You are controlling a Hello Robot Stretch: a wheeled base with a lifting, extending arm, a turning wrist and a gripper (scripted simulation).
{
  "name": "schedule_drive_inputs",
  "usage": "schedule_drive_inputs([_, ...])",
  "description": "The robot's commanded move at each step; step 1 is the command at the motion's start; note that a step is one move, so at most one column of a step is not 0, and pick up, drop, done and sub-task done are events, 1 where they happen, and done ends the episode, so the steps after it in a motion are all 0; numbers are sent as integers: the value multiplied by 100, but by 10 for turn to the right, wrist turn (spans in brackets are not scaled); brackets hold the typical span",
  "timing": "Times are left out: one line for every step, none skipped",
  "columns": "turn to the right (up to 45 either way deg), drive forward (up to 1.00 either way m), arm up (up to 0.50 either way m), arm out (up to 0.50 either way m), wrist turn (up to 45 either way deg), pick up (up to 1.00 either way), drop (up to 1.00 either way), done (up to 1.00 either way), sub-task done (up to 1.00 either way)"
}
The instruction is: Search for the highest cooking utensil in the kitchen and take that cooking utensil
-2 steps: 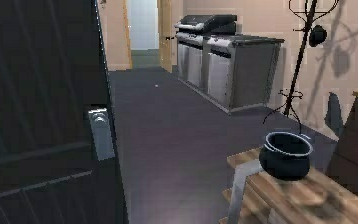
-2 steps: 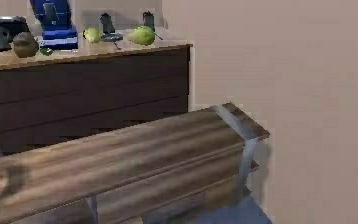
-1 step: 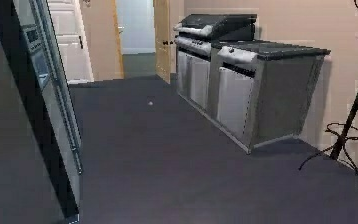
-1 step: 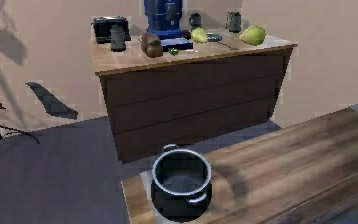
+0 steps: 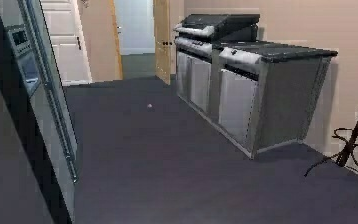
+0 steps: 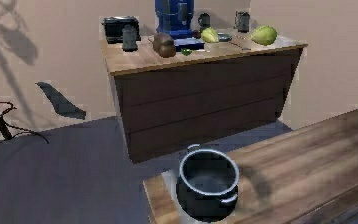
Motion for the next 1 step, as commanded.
schedule_drive_inputs([450,0,0,0,0,0,0,0,0])
